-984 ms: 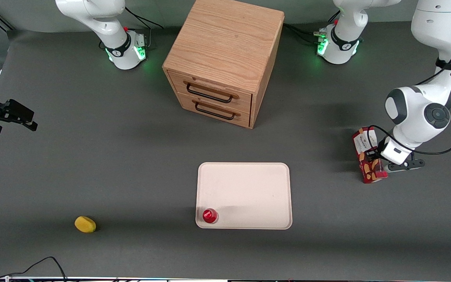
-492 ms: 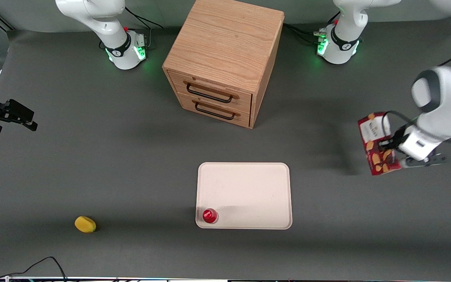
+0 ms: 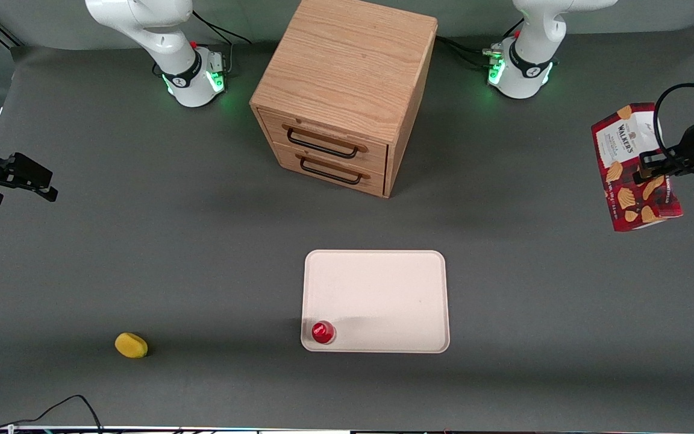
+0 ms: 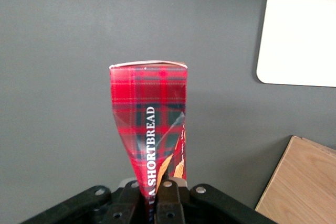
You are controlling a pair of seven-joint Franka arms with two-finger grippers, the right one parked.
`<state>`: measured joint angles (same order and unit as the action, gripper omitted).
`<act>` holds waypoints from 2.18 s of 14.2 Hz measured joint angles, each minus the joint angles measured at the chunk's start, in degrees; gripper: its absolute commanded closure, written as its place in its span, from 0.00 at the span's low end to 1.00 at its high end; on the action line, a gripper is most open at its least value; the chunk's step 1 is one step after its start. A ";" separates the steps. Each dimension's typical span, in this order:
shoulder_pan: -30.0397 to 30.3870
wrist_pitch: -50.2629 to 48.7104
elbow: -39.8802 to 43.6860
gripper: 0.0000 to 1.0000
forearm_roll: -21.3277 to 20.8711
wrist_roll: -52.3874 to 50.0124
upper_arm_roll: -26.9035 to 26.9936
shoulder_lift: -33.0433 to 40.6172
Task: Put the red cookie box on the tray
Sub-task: 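Lift the box upright with the left gripper and carry it toward the tray, then lower the held box onto the white tray beside the red ball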
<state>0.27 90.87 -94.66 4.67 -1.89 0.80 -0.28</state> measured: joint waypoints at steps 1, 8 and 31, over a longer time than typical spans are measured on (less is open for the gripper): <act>-0.05 0.00 0.40 1.00 0.01 -1.38 -1.06 -0.42; -6.59 3.75 9.10 1.00 -0.43 -23.38 -11.41 -11.18; -20.93 32.55 24.13 1.00 -12.06 -39.71 -9.35 -46.60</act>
<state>-20.66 123.42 -70.54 -7.39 -41.60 -8.55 -46.88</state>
